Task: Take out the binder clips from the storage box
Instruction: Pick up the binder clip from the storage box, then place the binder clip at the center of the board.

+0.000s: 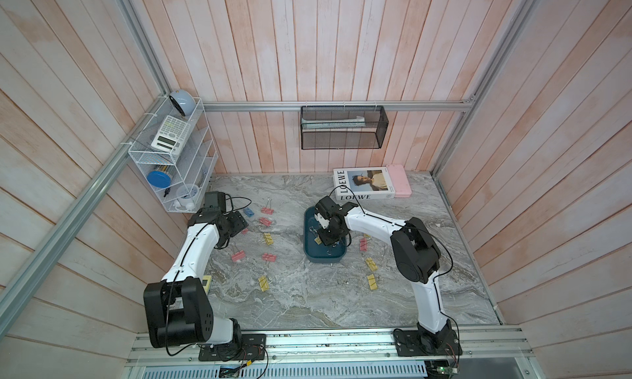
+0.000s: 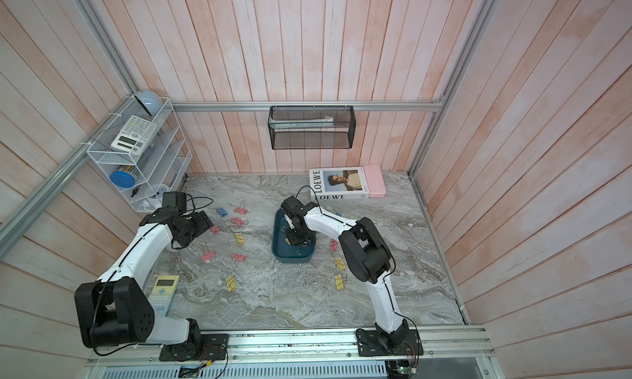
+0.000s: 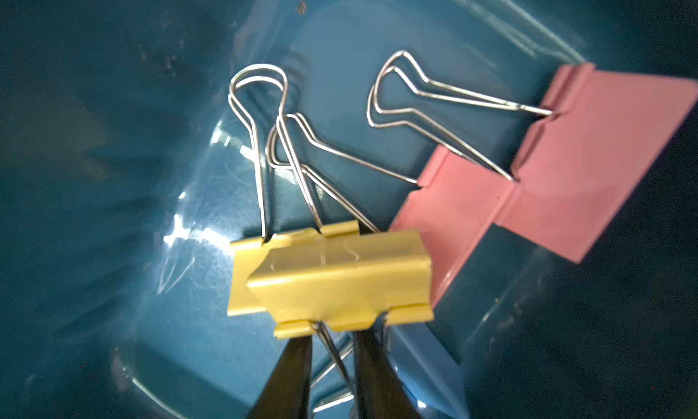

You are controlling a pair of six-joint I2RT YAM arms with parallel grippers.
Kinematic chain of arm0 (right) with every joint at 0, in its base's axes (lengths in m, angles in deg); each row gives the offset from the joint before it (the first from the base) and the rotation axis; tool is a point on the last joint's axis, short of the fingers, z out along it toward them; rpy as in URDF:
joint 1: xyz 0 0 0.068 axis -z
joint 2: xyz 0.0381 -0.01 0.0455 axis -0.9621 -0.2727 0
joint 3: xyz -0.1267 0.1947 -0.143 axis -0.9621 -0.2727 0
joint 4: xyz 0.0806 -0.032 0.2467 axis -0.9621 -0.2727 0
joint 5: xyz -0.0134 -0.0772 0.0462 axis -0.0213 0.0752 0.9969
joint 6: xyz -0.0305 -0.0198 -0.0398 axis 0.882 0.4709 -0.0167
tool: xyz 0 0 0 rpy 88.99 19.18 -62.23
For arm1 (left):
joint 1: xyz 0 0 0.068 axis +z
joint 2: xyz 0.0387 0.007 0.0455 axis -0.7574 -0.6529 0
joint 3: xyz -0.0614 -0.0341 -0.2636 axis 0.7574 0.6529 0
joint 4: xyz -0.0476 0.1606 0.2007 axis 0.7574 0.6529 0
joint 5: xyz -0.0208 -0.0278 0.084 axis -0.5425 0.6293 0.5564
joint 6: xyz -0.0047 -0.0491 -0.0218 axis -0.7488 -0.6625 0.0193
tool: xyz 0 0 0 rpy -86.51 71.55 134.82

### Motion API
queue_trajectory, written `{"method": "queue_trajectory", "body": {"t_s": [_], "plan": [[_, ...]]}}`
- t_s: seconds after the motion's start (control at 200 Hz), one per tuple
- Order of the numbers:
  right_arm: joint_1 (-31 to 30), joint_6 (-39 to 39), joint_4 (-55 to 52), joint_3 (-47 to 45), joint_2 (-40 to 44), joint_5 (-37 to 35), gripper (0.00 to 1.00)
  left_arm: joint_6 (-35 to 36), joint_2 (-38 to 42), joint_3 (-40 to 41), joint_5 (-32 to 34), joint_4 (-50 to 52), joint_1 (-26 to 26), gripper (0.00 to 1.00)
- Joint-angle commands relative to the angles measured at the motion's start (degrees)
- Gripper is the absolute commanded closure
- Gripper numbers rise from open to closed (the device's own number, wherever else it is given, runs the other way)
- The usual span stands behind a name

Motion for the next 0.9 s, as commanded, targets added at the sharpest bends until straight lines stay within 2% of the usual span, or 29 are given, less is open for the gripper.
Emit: {"method": "queue_trajectory", "body": {"t_s": [0.0,0.09,0.33,0.495,0.685,0.895], "plan": [[-0.49,0.53,-0.95,0.52,-0.97,-1.06,0.87,-0.08,0.57,-1.71,-0.99,0.85,0.24,0.17],[-0.82,0.53,-1.28,0.32,0.18,-1.72,1.0,-0.38,0.71,-2.02,-1.5,0.85,0.21,0.17],[-1.09,-1.08,-1.94,-1.49,7.39,-4.63,1.0,-1.27,1.08,-3.65,-3.48,0.0,-0.84,0.16],[-0.96,-3.41,-3.37,-4.92,14.99,-9.74,1.0,-2.19,0.46,-5.93,-3.25,-0.72,-4.68,0.15],[0.73,-9.05,-4.97,-14.31,25.07,-15.01,1.0,-3.01,-3.17,-10.24,-2.38,-1.39,-10.79,0.15],[5.58,-16.57,-4.88,-28.41,37.2,-19.18,1.0,-3.3,-8.43,-15.54,-1.76,-1.61,-17.41,0.15]]}}
